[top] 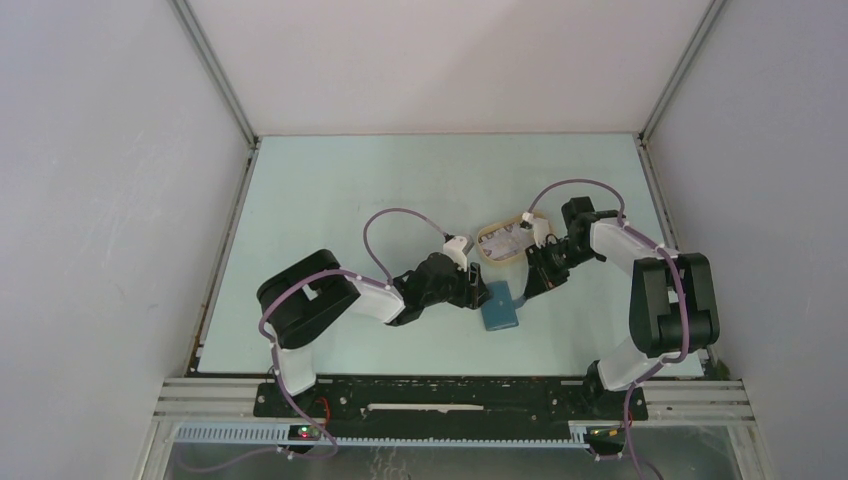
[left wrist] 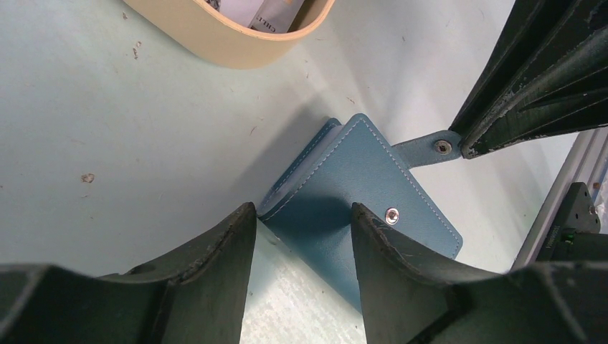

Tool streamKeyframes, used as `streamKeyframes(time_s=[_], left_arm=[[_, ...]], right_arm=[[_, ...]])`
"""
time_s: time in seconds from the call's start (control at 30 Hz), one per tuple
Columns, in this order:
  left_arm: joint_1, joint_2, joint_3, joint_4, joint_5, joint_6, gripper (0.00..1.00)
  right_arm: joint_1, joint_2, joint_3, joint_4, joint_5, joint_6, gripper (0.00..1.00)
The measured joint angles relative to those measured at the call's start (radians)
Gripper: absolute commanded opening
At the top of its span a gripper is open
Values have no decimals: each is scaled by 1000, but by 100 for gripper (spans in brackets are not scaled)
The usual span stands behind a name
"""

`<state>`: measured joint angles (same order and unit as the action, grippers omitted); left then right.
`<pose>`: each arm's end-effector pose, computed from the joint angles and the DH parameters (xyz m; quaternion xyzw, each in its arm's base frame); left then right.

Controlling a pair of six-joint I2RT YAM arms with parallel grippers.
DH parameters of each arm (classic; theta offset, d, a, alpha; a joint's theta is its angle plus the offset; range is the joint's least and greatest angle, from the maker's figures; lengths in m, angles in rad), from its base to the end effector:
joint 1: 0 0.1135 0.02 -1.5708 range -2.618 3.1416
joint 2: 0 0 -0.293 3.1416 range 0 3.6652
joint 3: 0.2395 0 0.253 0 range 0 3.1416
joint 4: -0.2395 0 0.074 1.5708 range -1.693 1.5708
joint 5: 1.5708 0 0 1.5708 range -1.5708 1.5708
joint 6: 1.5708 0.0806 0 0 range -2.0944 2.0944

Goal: Put the credit cards into the card holder
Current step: Close the card holder at the center of the board.

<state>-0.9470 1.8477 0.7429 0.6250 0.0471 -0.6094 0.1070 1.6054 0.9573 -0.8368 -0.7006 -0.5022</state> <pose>0.2313 -0.3279 0.1314 0.1556 0.8404 -0.3785 0.3553 0.2668 0.0809 0.1707 -0.2955 0.8908 0.3283 0.1069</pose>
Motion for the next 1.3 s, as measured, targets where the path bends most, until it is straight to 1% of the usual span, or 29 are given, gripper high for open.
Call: streamKeyframes(time_s=[0.13,0.3,0.4,0.47,0.57,0.6,0.73,0.83,0.93,1.3], left_arm=[[0,0,0,0,0,0,57],[0,0,0,0,0,0,56],[0,0,0,0,0,0,55],[0,0,0,0,-1,0,54],[0,0,0,-1,-2,0,52],[0,0,0,-1,-2,0,51],[0,3,0,0,-3,0,46],[0,4,0,0,-4,-1,40],[0,4,-1,6,-3,-3,38],[0,12,-11,43,8,-24,35]], right_arm=[[1,5,1,0,0,3,18],[1,19,2,0,0,6,19],[1,21,2,0,0,8,17],[1,21,2,0,1,8,13],[1,21,2,0,4,10,1],[1,21,2,0,5,11,0],[2,21,13,-6,4,9,0],[4,20,21,-6,-2,6,0],[8,19,21,-8,-11,2,0],[77,14,34,-10,-19,-10,0]])
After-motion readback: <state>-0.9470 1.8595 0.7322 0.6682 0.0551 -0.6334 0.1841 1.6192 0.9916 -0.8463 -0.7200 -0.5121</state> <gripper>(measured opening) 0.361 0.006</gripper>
